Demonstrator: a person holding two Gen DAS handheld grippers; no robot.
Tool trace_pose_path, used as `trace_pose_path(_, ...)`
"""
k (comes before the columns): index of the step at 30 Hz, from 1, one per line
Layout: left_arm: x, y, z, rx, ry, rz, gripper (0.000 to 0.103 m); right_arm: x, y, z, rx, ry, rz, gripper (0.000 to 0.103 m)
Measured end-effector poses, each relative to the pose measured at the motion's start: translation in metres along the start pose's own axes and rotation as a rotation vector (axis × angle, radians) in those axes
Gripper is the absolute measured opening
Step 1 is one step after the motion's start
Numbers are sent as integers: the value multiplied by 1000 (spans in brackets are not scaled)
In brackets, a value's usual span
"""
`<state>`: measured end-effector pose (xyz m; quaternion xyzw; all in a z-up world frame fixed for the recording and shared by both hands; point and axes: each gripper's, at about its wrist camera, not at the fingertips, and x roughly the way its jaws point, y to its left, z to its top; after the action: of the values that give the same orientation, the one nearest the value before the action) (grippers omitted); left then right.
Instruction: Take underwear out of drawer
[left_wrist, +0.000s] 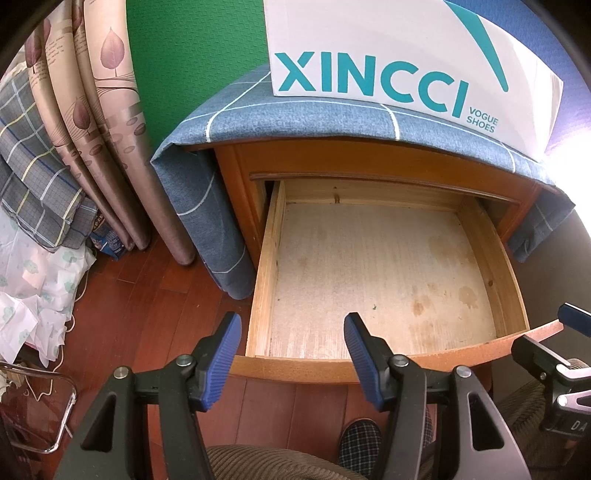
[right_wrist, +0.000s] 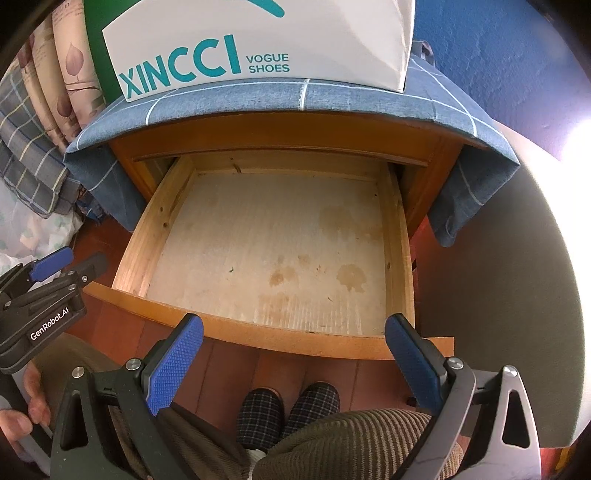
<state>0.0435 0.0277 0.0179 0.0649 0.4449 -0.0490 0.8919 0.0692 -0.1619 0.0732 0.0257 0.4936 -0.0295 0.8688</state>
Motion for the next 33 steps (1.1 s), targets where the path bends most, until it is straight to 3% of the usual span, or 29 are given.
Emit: trace_pose_path(33,-1,-2,1,11,-2,-3,59,1,2,0,-15,5,-6,98)
